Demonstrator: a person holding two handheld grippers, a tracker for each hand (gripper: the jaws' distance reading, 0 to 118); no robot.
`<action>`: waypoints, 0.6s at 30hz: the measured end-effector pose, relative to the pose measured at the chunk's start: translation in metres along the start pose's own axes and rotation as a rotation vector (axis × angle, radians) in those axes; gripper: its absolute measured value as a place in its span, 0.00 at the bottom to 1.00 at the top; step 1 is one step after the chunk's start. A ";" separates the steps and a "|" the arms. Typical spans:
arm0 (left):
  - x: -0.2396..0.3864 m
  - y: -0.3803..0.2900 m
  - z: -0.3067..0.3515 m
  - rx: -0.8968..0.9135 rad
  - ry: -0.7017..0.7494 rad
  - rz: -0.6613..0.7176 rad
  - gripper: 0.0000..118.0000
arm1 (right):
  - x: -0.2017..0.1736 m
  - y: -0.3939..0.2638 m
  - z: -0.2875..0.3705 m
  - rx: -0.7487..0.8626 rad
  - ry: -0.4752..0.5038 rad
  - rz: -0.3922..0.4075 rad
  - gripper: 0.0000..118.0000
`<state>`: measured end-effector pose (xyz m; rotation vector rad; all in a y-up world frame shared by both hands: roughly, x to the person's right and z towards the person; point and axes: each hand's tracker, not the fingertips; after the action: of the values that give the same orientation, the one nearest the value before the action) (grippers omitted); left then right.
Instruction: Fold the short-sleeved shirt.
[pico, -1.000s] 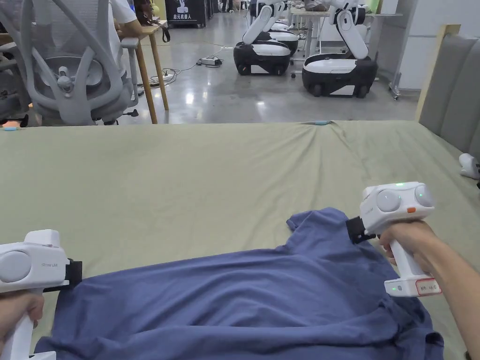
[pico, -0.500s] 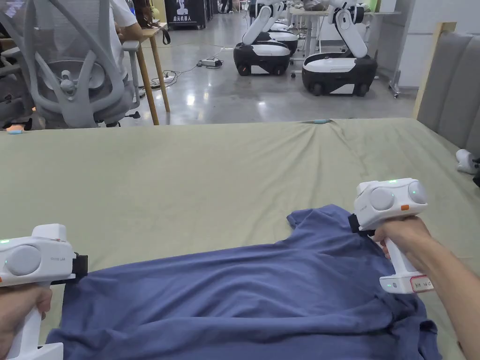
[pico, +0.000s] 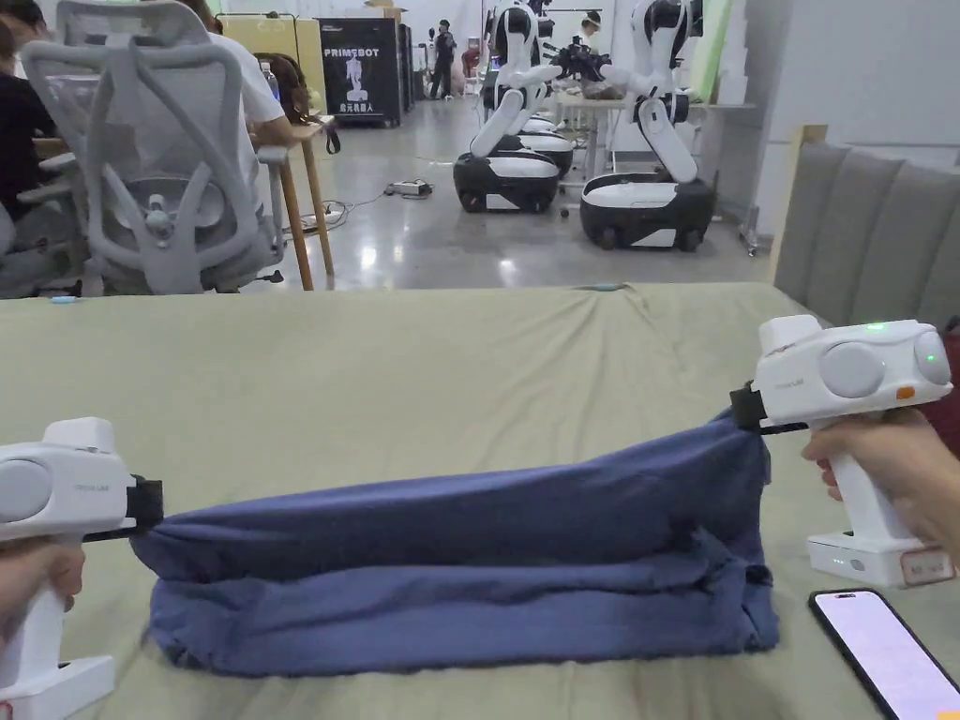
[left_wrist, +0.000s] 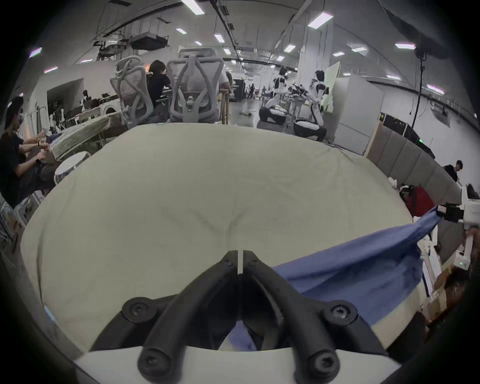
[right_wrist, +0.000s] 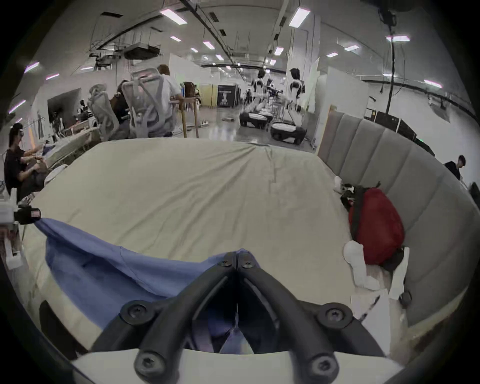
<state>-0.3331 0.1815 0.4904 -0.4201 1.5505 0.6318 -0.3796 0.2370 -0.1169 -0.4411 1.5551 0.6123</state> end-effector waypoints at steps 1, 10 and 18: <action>-0.002 -0.010 0.009 0.003 -0.007 -0.008 0.01 | 0.001 -0.013 0.011 0.010 0.003 -0.003 0.00; -0.009 -0.094 0.005 -0.119 -0.028 -0.035 0.01 | -0.013 -0.129 -0.005 -0.210 0.013 0.087 0.00; -0.008 -0.110 -0.011 -0.149 -0.013 -0.023 0.01 | -0.017 -0.167 -0.035 -0.342 -0.025 0.090 0.00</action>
<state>-0.2738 0.0881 0.4827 -0.5439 1.4892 0.7339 -0.3030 0.0834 -0.1193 -0.6197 1.4549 0.9570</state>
